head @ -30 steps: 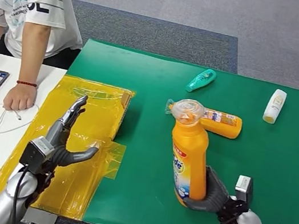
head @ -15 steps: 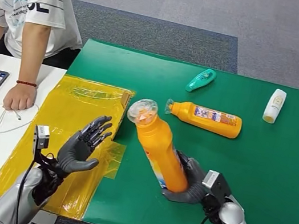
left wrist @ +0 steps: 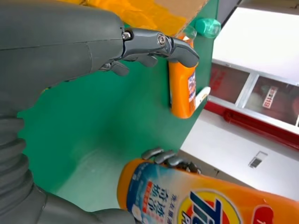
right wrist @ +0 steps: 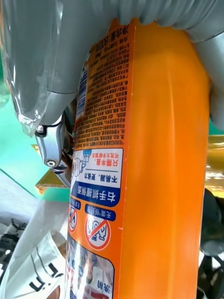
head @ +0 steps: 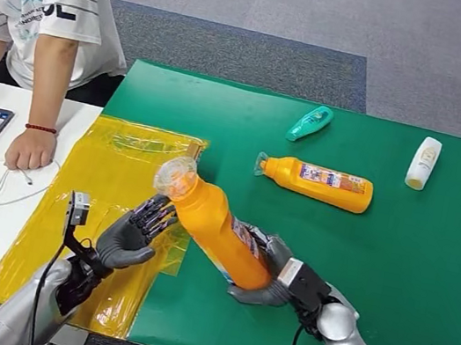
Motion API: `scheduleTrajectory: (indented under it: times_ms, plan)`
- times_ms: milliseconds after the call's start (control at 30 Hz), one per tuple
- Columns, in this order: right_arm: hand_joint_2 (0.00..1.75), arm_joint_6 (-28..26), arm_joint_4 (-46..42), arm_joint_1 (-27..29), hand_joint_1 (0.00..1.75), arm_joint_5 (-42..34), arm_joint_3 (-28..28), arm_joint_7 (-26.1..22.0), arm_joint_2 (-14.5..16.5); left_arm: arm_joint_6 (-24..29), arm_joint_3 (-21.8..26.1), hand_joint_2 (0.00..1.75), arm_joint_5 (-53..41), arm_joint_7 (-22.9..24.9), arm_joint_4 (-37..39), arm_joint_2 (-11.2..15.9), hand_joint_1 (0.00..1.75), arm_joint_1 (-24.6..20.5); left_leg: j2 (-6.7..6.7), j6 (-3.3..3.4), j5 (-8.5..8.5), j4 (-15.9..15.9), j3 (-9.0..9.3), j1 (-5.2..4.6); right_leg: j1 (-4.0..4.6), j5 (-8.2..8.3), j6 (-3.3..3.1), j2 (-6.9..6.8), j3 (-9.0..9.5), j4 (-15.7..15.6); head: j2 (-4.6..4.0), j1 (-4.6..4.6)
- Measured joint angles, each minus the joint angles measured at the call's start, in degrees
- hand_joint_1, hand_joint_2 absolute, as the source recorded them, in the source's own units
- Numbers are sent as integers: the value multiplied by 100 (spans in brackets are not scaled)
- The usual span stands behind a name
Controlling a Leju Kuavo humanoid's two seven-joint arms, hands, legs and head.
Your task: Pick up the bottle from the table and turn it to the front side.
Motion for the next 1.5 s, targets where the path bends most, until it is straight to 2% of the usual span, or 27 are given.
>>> scheduleTrajectory:
  times_ms: [333, 567, 1033, 1500]
  plan:
    - [175, -298, 194, -155, 175, 181, 163, 73, 108, 71, -302, 175, -260, 0, 46, 15, 0, -376, 0, -1, 1, 0, 0, 0, 0, 1, 0, 0, 0, 1, 0, 0]
    - [175, -575, 628, -410, 175, 386, 265, 156, 232, 81, -639, 175, -391, 1, 80, -11, 0, -688, 0, -1, 2, 0, -1, 0, 0, 2, 0, 0, -1, 1, 0, 1]
    - [175, -804, 1248, -693, 175, 499, 375, 160, 387, 95, -1085, 175, -367, 28, 251, -71, 0, -1094, 0, -1, 2, 0, -2, 0, 0, 3, 0, 0, -4, 1, 1, 0]
    - [175, -2193, 1418, -666, 175, 1461, 464, 557, 515, 289, -1114, 175, -215, 62, 325, -61, 0, -1073, 0, -1, 1, 0, -4, 0, 0, 2, 0, 0, -6, 1, 1, 1]
